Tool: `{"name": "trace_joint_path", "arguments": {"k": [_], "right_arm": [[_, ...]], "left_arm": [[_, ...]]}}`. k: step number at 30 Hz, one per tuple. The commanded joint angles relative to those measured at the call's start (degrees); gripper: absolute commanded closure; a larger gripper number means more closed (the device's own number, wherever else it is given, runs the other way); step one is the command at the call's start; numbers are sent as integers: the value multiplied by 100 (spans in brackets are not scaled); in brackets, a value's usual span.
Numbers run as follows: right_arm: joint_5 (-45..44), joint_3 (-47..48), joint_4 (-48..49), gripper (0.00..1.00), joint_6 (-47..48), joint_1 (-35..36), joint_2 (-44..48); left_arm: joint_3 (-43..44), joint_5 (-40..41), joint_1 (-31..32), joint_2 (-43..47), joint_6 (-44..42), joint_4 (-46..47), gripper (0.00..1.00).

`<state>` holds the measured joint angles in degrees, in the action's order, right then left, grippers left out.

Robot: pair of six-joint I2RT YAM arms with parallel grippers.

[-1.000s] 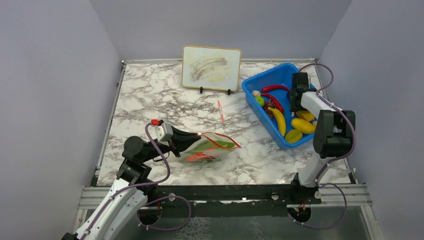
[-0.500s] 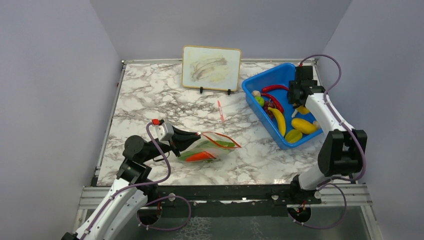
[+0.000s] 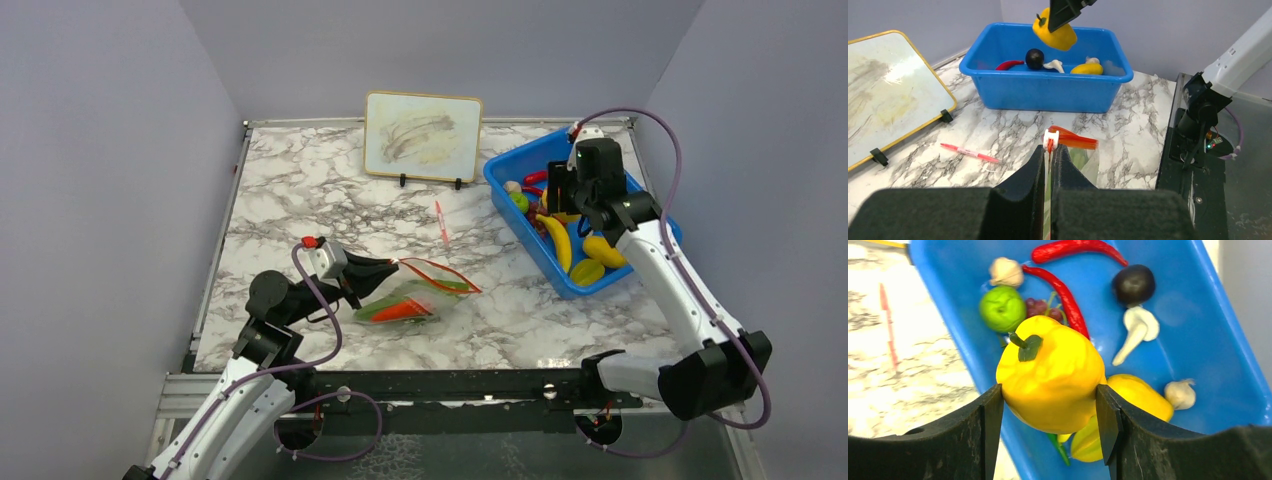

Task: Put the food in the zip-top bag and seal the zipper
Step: Pick up the fake vegetable from the bin, then place the fake vegetable in the zipper food storage bag.

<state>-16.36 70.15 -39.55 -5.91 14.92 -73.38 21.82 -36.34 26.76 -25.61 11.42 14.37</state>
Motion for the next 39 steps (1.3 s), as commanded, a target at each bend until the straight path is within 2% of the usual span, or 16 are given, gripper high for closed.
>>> {"name": "trace_joint_path", "arguments": {"k": [1, 6, 9, 15, 21, 27, 39], "right_arm": [[880, -238, -56, 54, -245, 140, 608], [2523, -625, 374, 54, -586, 187, 1357], [3488, -1052, 841, 55, -1115, 200, 1754], [4269, -1530, 1493, 56, -2002, 456, 2150], [4170, -1764, 1640, 57, -2234, 725, 2071], [4162, -2191, 2491, 57, -2515, 1278, 2084], [3820, -2283, 3525, 57, -2437, 2234, 1589]], "left_arm": [[148, 241, 24, 56, 95, 48, 100], [230, 152, 24, -54, 118, 129, 100], [324, 93, 22, -168, 151, 148, 100], [437, -67, 31, -343, 728, 587, 100], [506, 35, 35, -413, 879, 733, 100], [469, 23, 31, -471, 953, 768, 100], [347, -36, 31, -513, 1094, 945, 100]]}}
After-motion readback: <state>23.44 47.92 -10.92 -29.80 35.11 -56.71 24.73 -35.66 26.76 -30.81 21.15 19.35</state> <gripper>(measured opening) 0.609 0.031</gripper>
